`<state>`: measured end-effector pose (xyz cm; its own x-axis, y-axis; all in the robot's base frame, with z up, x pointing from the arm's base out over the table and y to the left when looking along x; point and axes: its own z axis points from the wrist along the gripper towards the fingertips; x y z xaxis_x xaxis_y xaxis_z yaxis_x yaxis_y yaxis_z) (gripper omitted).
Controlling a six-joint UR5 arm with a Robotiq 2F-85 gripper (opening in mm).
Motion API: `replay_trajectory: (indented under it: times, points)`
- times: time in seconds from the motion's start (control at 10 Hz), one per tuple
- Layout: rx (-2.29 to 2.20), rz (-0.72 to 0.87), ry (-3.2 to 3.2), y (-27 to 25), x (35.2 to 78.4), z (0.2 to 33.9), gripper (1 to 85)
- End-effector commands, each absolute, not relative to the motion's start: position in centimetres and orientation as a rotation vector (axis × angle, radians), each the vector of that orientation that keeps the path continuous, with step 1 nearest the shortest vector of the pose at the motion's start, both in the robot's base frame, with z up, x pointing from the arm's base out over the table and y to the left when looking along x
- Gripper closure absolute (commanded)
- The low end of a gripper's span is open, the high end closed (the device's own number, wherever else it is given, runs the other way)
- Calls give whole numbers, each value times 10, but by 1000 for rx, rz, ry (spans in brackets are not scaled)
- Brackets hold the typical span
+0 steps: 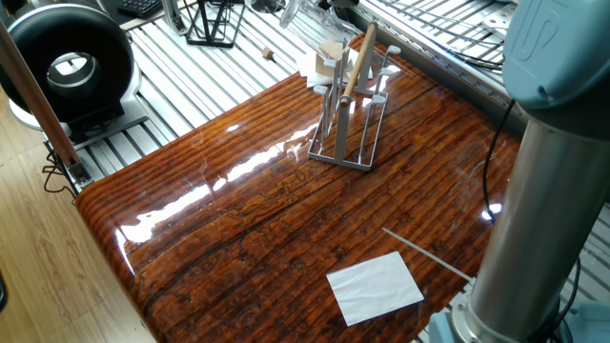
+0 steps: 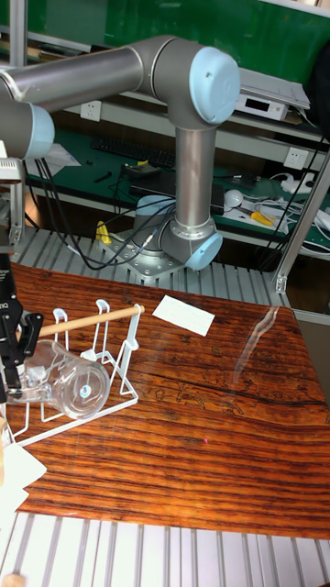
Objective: Put the cup on the cup rack
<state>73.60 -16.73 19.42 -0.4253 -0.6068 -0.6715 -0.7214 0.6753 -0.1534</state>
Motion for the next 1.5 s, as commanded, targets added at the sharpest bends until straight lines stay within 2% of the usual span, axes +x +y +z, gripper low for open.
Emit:
replay_trajectory:
  times: [0.0, 1.4]
  points:
    - [-1006, 222, 2137, -167, 739, 196, 847]
    - [-1001, 251, 2103, -171, 735, 186, 847]
